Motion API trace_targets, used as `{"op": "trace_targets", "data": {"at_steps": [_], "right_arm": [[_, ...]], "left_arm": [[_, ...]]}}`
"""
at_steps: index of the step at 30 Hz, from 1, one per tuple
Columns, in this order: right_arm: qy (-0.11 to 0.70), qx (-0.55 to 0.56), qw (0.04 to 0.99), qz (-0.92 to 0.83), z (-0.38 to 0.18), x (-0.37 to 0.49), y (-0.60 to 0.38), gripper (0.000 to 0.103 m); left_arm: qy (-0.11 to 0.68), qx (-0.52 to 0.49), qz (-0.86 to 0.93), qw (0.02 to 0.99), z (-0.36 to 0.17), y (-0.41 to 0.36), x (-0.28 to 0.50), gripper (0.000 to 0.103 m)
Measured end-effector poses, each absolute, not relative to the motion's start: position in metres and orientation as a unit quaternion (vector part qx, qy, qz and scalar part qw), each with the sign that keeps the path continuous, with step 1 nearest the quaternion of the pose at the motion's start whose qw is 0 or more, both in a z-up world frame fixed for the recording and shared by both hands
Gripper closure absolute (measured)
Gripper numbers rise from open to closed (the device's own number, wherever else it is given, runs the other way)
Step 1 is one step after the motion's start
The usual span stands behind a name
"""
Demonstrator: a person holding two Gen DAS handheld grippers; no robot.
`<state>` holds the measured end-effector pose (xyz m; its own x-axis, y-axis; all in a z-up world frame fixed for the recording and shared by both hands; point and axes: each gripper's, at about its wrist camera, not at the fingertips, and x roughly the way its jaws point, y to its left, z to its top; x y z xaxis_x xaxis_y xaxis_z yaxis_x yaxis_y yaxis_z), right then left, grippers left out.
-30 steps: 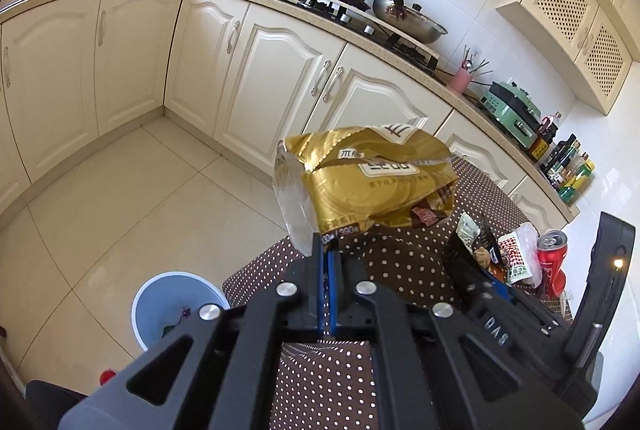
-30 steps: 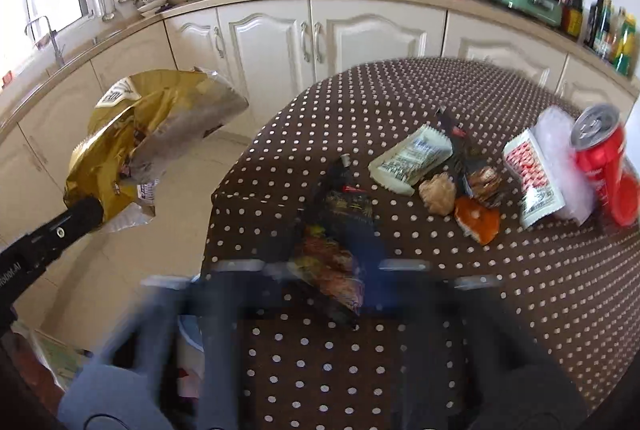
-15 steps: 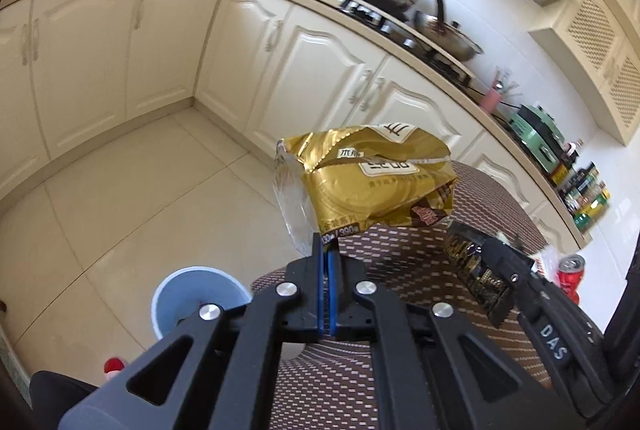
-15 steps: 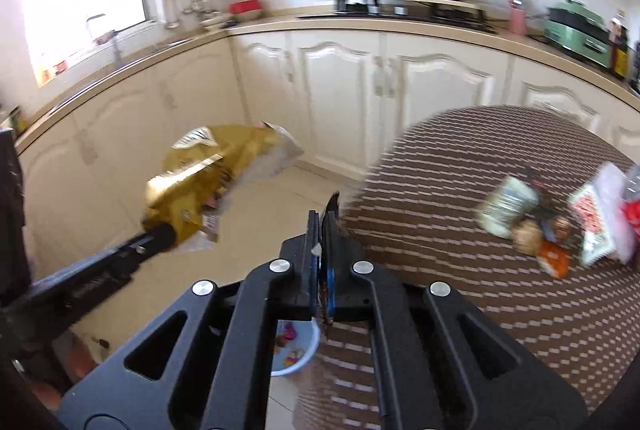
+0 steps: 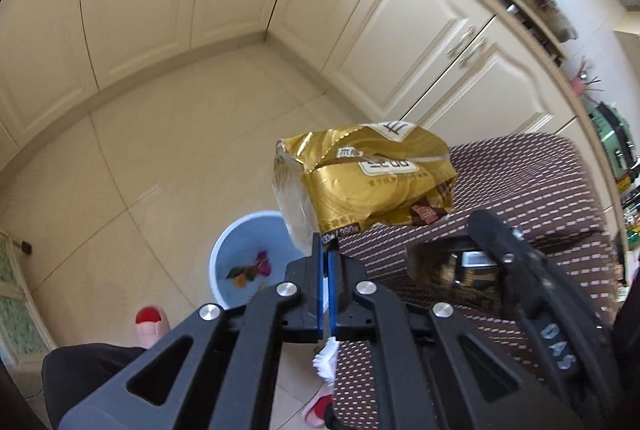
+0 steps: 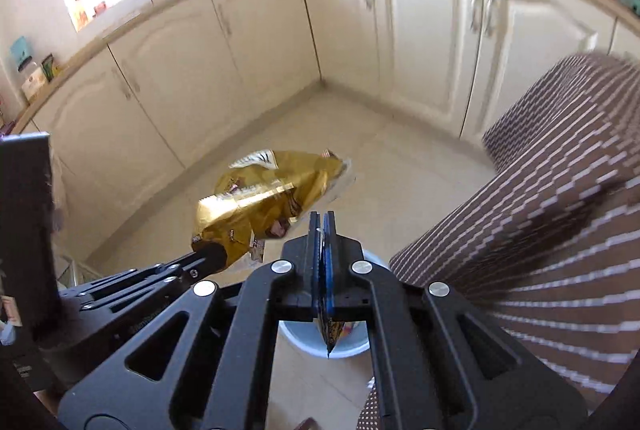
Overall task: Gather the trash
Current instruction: 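Carry the gold bag and small wrapper toward the blue bucket with both tools, then open the left tool over the blue bucket while the right tool opens too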
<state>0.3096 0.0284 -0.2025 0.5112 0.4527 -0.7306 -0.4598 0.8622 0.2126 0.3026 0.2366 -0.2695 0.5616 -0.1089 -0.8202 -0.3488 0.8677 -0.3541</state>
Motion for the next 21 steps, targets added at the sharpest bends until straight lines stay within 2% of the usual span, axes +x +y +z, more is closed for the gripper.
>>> {"op": "trace_targets", "data": {"at_steps": [5,13,21], "right_arm": [[0.456,0.008,0.849,0.267,-0.242,0.325,0.041,0.101],[0.472,0.008,0.842,0.261,-0.262,0.335,0.043,0.101],[0.487,0.014,0.837,0.252,-0.272,0.344,0.047,0.101]], "left_arm": [[0.493,-0.255,0.078,0.828,-0.303,0.247,0.315,0.101],[0.534,-0.264,0.057,0.801,-0.344,0.245,0.34,0.097],[0.544,-0.262,0.047,0.796,-0.352,0.237,0.345,0.089]]}}
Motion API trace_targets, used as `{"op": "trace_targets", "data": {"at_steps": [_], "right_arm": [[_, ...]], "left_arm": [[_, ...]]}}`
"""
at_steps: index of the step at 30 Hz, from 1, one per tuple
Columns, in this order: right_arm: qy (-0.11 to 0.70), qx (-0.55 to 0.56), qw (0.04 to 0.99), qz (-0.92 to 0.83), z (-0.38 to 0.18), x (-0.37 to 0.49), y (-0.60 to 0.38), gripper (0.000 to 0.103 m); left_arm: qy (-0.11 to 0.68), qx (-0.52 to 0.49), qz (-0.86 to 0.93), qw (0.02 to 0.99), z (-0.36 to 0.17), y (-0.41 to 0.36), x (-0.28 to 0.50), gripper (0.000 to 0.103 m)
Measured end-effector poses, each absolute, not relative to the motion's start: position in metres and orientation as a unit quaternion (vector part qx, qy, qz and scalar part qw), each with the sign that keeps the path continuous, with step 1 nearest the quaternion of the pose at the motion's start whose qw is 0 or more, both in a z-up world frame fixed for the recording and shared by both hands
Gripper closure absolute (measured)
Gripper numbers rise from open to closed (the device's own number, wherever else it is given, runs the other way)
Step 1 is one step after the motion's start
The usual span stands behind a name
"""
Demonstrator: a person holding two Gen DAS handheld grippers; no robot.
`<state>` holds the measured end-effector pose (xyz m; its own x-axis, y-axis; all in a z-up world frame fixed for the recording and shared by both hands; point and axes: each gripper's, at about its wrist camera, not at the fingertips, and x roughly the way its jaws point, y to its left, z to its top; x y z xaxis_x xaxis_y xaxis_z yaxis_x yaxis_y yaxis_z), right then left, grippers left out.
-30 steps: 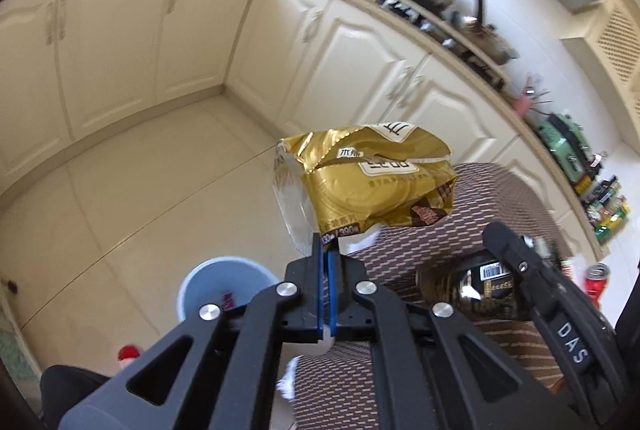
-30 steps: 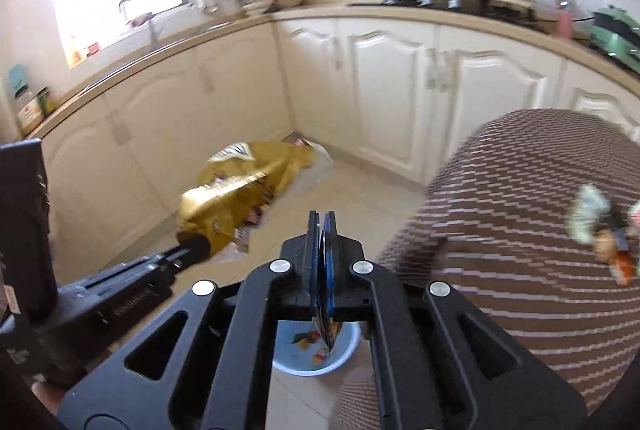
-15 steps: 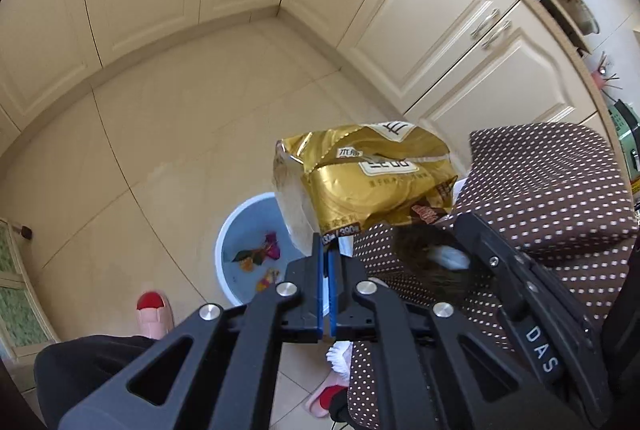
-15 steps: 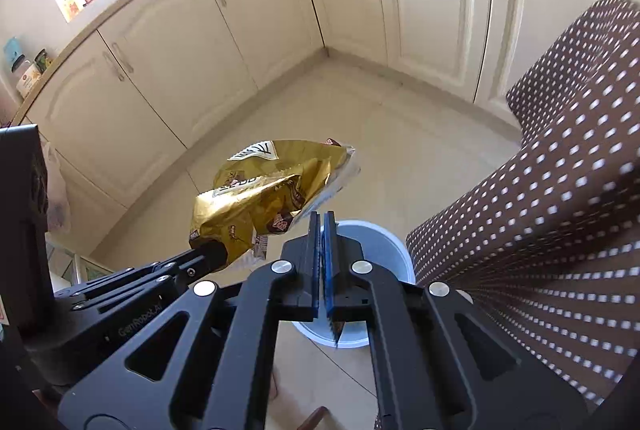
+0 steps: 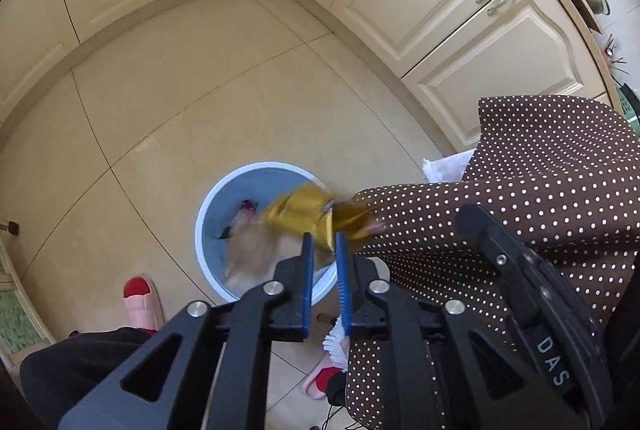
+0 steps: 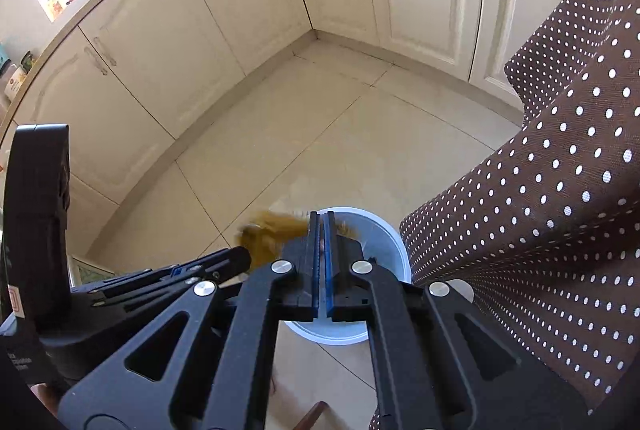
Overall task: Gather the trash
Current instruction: 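Open the left tool over the blue bucket while the right tool opens too, then move both open tools back over the trash on the table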
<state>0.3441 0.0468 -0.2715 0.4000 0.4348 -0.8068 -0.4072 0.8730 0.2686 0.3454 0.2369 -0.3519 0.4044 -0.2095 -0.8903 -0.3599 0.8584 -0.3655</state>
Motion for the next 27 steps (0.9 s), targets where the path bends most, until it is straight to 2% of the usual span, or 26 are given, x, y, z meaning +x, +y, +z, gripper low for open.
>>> {"op": "trace_targets", "data": {"at_steps": [4,16,27], "right_arm": [[0.489,0.015,0.835,0.251,-0.273,0.345,0.046,0.101],[0.468,0.015,0.847,0.252,-0.25,0.328,0.036,0.1],[0.361,0.022,0.904,0.229,-0.149,0.28,-0.019,0.1]], "left_arm": [[0.542,-0.258,0.045,0.798,-0.349,0.233,0.345,0.077],[0.519,-0.253,0.039,0.816,-0.313,0.228,0.329,0.075],[0.419,-0.227,-0.011,0.879,-0.203,0.188,0.285,0.072]]}}
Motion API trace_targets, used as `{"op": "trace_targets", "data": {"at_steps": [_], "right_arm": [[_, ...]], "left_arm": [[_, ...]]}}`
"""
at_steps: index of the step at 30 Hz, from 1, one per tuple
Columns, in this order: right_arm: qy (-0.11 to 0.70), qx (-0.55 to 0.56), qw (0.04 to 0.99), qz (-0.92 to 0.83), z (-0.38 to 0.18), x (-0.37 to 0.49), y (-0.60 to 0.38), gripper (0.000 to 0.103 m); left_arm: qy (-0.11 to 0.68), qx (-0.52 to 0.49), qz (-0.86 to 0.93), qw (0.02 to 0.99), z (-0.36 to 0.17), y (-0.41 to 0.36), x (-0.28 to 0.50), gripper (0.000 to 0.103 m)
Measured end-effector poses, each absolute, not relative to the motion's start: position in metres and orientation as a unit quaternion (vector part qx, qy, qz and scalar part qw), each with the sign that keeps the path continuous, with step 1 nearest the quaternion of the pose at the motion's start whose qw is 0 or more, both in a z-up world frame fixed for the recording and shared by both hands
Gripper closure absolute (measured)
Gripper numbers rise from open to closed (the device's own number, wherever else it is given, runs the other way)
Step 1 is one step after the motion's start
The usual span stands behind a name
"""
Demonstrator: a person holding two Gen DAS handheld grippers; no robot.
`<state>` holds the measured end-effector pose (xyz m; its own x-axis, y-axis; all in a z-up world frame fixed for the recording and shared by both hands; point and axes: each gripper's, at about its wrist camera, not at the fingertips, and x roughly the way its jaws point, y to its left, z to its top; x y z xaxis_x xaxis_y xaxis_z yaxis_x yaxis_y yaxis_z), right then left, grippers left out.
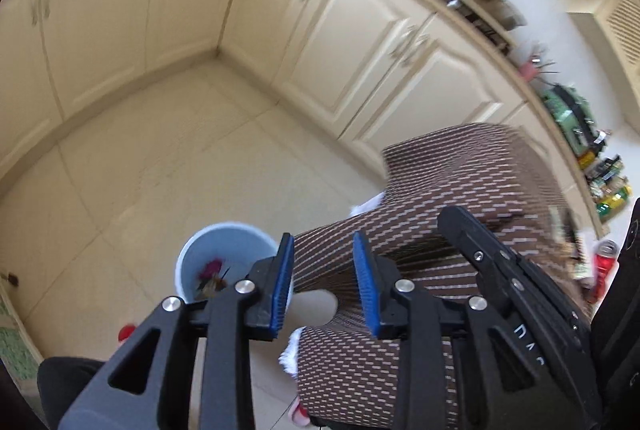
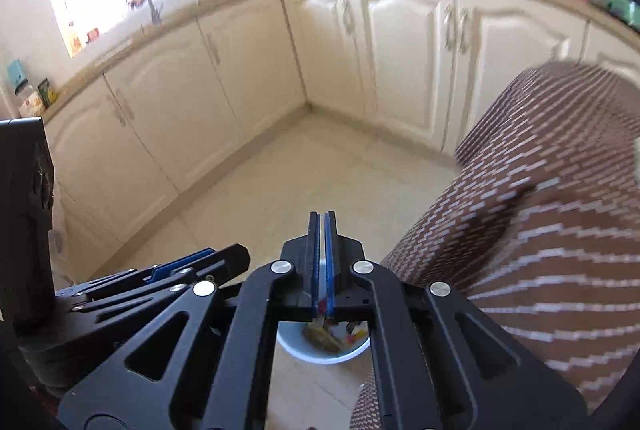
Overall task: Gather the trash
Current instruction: 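Move both open tools back over the trash on the table, then grasp the black snack packet with the right tool while the left tool grasps the white wrapper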
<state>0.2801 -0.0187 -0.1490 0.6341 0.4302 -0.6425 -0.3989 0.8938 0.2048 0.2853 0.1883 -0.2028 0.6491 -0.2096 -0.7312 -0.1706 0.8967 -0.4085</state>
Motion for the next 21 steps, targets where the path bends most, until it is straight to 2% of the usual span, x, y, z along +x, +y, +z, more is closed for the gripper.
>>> {"op": "trace_targets", "data": {"at_steps": [6,11,18,20,21], "right_arm": [[0.315,0.033,0.931,0.181,-0.102,0.256,-0.081,0.099],[0.295,0.038,0.948,0.114,-0.081,0.244,-0.153,0.099],[0.319,0.057,0.945,0.036,-0.08,0.264,-0.234,0.099],[0.331,0.065,0.941,0.032,-0.083,0.27,-0.247,0.083],[0.337,0.068,0.939,0.032,-0.085,0.273,-0.253,0.061]], "left_arm": [[0.383,-0.182,-0.068,0.903,-0.155,0.13,0.271,0.065],[0.372,-0.141,-0.113,0.911,-0.132,0.069,0.273,0.053],[0.389,-0.094,-0.167,0.901,-0.123,-0.011,0.303,0.051],[0.395,-0.084,-0.173,0.898,-0.125,-0.024,0.309,0.051],[0.397,-0.079,-0.177,0.897,-0.125,-0.031,0.314,0.051]]}}
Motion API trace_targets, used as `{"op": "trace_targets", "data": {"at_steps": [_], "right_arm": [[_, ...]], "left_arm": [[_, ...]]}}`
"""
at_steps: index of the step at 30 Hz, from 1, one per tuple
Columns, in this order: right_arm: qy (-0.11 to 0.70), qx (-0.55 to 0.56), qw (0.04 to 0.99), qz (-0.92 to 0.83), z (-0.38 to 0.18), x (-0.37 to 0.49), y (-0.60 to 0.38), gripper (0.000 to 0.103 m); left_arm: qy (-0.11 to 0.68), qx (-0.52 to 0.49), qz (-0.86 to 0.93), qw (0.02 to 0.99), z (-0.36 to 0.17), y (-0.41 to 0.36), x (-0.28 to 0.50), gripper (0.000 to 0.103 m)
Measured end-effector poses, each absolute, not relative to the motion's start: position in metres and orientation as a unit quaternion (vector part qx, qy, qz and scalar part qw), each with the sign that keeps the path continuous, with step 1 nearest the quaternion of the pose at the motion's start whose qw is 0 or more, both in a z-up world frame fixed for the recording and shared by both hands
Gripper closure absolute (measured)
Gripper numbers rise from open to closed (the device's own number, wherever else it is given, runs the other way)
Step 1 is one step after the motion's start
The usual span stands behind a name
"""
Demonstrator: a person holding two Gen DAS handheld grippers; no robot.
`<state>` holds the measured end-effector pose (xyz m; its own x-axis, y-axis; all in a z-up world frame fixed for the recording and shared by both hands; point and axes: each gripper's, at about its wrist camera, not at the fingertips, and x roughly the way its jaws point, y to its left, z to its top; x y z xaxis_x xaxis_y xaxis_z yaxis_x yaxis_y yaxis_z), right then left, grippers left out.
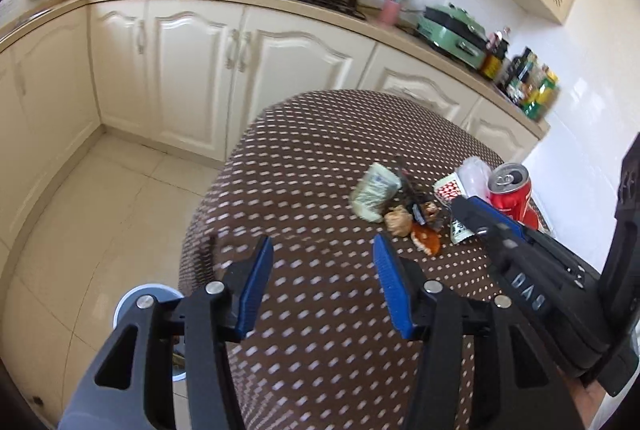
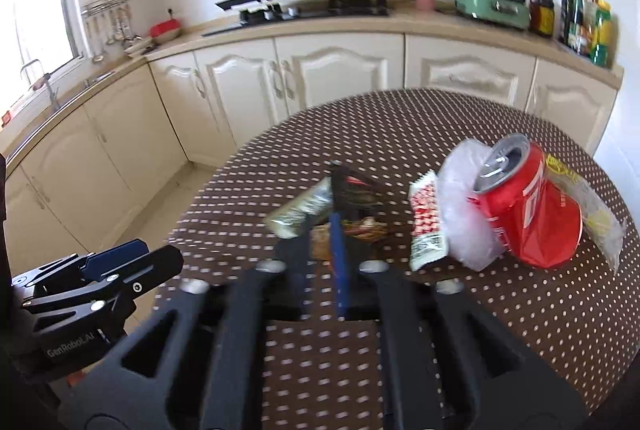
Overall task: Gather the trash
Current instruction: 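Grasp the black snack packet with the right tool while the left tool grasps the white wrapper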
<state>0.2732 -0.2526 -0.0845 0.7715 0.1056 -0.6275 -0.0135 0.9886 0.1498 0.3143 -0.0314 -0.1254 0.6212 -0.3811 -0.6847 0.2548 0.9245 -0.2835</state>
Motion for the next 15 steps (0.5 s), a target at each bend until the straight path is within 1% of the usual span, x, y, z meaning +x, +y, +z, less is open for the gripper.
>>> {"op": "trace_targets", "data": {"at_steps": [1,12,15], "right_arm": [[0.343,0.071,0.936,0.031,-0.087,0.279,-0.258,0.05],[0.399,0.059,0.915,0.028,-0.111,0.326,-0.265,0.05],[0.418,0.067,0.906,0.022,-0.125,0.337,-0.273,0.052]], "left_arm": [[0.401,-0.078,-0.178,0.895,-0.127,-0.036,0.32,0.051],[0.434,-0.073,-0.174,0.881,-0.145,-0.053,0.368,0.051],[0.44,-0.07,-0.179,0.877,-0.149,-0.058,0.375,0.051]]}}
